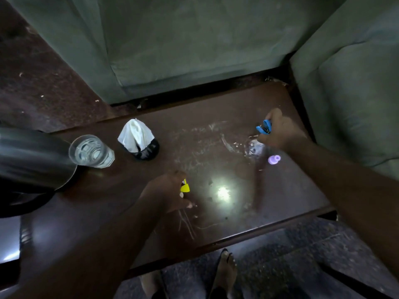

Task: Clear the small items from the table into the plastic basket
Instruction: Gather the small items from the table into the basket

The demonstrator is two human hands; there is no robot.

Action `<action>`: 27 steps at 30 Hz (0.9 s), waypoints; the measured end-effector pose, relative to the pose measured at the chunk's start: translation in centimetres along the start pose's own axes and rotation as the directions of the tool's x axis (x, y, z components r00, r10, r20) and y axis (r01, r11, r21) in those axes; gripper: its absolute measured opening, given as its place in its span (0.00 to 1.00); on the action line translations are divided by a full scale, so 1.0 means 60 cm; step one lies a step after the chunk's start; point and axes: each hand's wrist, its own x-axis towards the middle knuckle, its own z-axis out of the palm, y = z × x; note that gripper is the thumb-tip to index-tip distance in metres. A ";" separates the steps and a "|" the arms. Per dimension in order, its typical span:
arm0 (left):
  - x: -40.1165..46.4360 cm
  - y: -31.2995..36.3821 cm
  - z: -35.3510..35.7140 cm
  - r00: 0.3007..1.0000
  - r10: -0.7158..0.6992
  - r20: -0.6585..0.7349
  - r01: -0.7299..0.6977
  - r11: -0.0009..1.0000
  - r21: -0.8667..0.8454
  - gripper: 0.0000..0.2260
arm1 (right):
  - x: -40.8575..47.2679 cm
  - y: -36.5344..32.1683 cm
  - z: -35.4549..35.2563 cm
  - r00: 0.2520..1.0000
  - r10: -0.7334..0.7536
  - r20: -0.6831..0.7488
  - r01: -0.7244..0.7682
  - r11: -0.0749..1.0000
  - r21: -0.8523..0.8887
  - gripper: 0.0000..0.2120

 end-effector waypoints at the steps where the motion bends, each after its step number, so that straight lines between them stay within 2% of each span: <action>1: 0.002 0.002 0.003 1.000 0.002 0.023 -0.003 0.999 0.040 0.23 | -0.010 0.013 -0.007 1.000 0.022 -0.007 -0.022 0.999 0.038 0.25; 2: 0.004 0.005 0.007 0.999 0.001 0.040 -0.004 0.997 0.071 0.24 | -0.021 0.028 -0.014 0.999 0.042 -0.016 -0.041 0.997 0.073 0.24; 5: 0.005 0.010 0.022 0.998 -0.008 0.057 0.002 0.993 0.114 0.21 | -0.050 0.072 -0.021 0.994 0.075 -0.085 -0.058 0.981 0.187 0.11; 7: 0.005 0.012 0.034 0.999 -0.014 0.049 0.006 0.987 0.160 0.19 | -0.065 0.095 -0.018 0.985 0.145 -0.090 -0.118 0.959 0.258 0.08; 8: 0.004 0.012 0.040 0.999 -0.017 0.043 0.008 0.982 0.188 0.19 | -0.073 0.102 -0.014 0.981 0.179 -0.068 -0.154 0.948 0.279 0.08; 11: 0.001 0.009 0.051 1.000 -0.017 0.013 0.013 0.972 0.237 0.15 | -0.098 0.111 0.001 0.975 0.223 0.016 -0.219 0.939 0.265 0.19; 14: 0.000 0.002 0.054 1.000 -0.012 0.005 0.010 0.964 0.267 0.14 | -0.115 0.107 0.023 0.980 0.192 0.057 -0.200 0.952 0.233 0.24; 16: 0.001 -0.004 0.051 1.000 -0.020 0.013 0.016 0.967 0.253 0.17 | -0.118 0.099 0.036 0.988 0.149 0.027 -0.152 0.975 0.161 0.22; 18: 0.003 -0.011 0.050 0.999 -0.029 0.027 0.022 0.973 0.231 0.22 | -0.117 0.091 0.046 0.995 0.104 0.004 -0.104 0.989 0.102 0.13; 20: 0.003 -0.014 0.053 0.999 -0.029 0.031 0.021 0.973 0.231 0.21 | -0.120 0.088 0.053 0.996 0.085 -0.013 -0.084 0.994 0.075 0.07; 23: 0.003 -0.017 0.054 1.000 -0.020 0.021 0.013 0.962 0.274 0.17 | -0.128 0.083 0.055 0.993 0.114 -0.033 -0.112 0.993 0.047 0.07; 27: -0.004 -0.015 0.042 1.000 -0.011 -0.008 0.013 0.965 0.263 0.16 | -0.156 0.048 0.053 0.990 0.123 -0.068 -0.118 0.990 0.073 0.08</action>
